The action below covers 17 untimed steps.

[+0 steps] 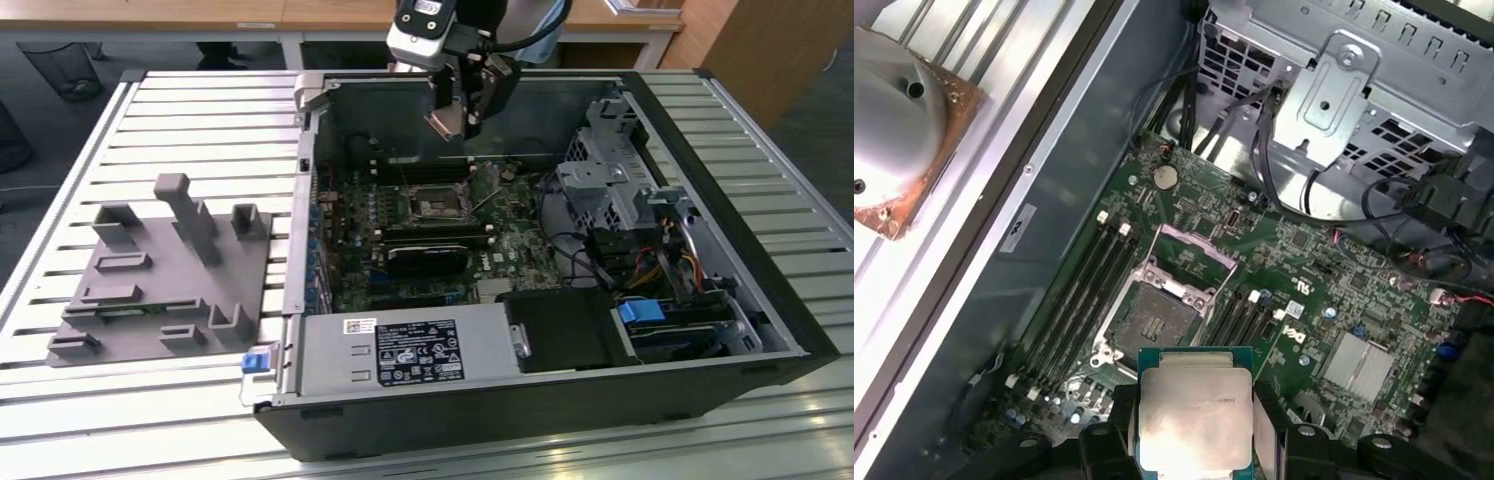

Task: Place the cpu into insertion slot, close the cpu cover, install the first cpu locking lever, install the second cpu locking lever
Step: 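Place the cpu into insertion slot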

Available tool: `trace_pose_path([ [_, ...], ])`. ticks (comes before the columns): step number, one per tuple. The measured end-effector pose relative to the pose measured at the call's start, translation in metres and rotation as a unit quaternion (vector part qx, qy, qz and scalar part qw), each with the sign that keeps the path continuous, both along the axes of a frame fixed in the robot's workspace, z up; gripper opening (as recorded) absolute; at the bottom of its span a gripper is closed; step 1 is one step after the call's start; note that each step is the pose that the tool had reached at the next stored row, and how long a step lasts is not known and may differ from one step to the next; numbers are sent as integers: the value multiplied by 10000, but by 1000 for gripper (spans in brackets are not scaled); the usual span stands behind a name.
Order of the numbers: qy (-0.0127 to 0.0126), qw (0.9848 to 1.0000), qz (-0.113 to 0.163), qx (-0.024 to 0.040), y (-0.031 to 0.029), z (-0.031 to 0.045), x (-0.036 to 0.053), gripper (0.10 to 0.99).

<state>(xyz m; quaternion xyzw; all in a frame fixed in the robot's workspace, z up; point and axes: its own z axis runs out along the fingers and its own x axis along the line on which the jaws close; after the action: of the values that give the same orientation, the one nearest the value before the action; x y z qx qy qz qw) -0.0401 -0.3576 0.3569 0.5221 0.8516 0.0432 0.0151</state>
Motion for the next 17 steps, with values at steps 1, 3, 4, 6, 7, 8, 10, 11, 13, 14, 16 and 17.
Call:
trace_pose_path([
  [1, 0, 10000, -25, 0, 0, 0, 0, 541],
  [3, 0, 10000, -77, 0, 0, -1, 0, 541],
  [4, 0, 9999, -102, 0, 0, -1, 0, 541],
  [6, 0, 9999, -150, 0, 0, -2, 0, 541],
  [7, 0, 9998, -175, 0, 0, -2, -1, 541],
  [8, 0, 9998, -201, 0, 0, -2, -1, 541],
  [10, 0, 9997, -251, 0, 0, -2, -1, 541],
  [11, 0, 9996, -274, 0, 0, -2, -1, 541],
  [13, 0, 9995, -318, 0, 0, -3, -1, 541],
  [14, 0, 9994, -340, 0, 0, -3, -2, 541],
  [16, 0, 9993, -384, 0, 0, -3, -3, 541],
  [17, 0, 9992, -407, 0, 0, -3, -3, 541],
])
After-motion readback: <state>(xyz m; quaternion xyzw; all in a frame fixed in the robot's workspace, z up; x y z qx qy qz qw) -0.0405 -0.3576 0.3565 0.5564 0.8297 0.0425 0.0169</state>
